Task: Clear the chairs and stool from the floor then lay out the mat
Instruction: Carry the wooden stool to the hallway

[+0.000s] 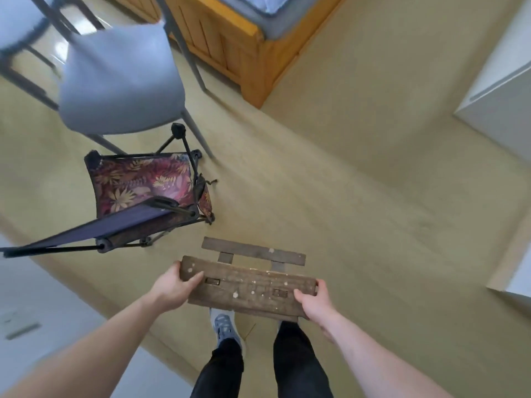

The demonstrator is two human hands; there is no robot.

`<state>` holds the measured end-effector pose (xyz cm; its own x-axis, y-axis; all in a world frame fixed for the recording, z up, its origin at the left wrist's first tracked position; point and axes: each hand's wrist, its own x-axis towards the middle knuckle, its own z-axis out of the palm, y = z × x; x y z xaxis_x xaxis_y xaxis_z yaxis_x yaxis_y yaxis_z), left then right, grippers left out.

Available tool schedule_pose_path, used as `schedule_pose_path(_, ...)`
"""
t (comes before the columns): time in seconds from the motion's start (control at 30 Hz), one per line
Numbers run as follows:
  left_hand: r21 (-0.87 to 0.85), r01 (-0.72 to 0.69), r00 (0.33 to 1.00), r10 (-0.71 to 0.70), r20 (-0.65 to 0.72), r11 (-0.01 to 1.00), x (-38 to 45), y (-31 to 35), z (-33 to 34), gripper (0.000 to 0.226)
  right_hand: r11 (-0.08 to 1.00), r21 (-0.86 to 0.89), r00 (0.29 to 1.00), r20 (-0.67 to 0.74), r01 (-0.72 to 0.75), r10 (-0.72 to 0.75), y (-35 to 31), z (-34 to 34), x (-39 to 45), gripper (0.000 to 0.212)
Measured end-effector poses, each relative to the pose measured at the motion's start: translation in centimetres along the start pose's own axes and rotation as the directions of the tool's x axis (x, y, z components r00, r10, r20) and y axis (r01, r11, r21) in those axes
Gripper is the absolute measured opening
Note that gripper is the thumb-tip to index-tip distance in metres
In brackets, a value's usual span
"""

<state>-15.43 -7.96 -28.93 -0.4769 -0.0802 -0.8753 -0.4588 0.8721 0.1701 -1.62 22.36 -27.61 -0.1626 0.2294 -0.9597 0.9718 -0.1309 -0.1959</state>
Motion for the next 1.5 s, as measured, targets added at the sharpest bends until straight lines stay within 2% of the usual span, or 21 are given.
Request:
schedule_pose_path(0.1, 0.009, -0.055, 0.997, 0.056, -0.054, 0.998, -8.2, 3.5, -2.4, 0.076, 0.998, 0.006, 0.998, -0.034, 0.06, -0.06, -1.7, -4.1, -7.5, 0.073)
schedule_pose_path(0.3, 0.027, -0.192, 0.977, 0.194, -0.092, 0.981, -20.8, 8.5, -5.6, 0.079, 0.975, 0.062, 0.97, -0.126, 0.215, -0.206, -2.2, -9.8, -19.7, 0.063)
schedule_pose_path(0.43, 0.034, -0.323, 0.941, 0.324, -0.101, 0.946, -25.9, 9.6, -7.5, 0.075, 0.954, 0.096, 0.944, -0.204, 0.283, -0.26, 0.7, -11.8, -25.8, 0.06)
schedule_pose_path(0.57, 0.086, -0.454, 0.885, 0.46, -0.065, 0.887, -29.8, 11.0, -8.4, 0.092, 0.935, 0.139, 0.917, -0.289, 0.326, -0.277, 5.1, -12.6, -30.7, 0.065)
schedule_pose_path(0.73, 0.187, -0.557, 0.821, 0.57, -0.021, 0.809, -34.1, 14.3, -7.6, 0.088, 0.892, 0.23, 0.875, -0.398, 0.388, -0.278, 9.8, -13.0, -35.0, 0.041)
schedule_pose_path(0.83, 0.223, -0.623, 0.773, 0.634, 0.025, 0.75, -36.3, 16.4, -6.2, 0.072, 0.855, 0.322, 0.868, -0.427, 0.406, -0.251, 12.7, -13.8, -36.7, 0.038)
schedule_pose_path(0.9, 0.266, -0.684, 0.717, 0.694, 0.069, 0.68, -38.1, 18.1, -4.5, 0.062, 0.806, 0.415, 0.861, -0.462, 0.423, -0.214, 15.1, -14.6, -38.1, 0.036)
schedule_pose_path(1.03, 0.292, -0.721, 0.68, 0.724, 0.12, 0.629, -40.7, 21.0, -1.1, 0.064, 0.736, 0.502, 0.841, -0.514, 0.455, -0.17, 18.5, -16.4, -39.4, 0.033)
schedule_pose_path(1.23, 0.356, -0.785, 0.594, 0.779, 0.199, 0.508, -45.2, 26.2, 6.3, 0.035, 0.656, 0.588, 0.82, -0.566, 0.474, -0.086, 24.6, -21.3, -39.2, 0.034)
schedule_pose_path(1.5, 0.416, -0.818, 0.533, 0.795, 0.291, 0.396, -50.7, 33.2, 18.4, 0.043, 0.543, 0.677, 0.806, -0.591, 0.496, 0.001, 33.7, -30.9, -38.2, 0.029)
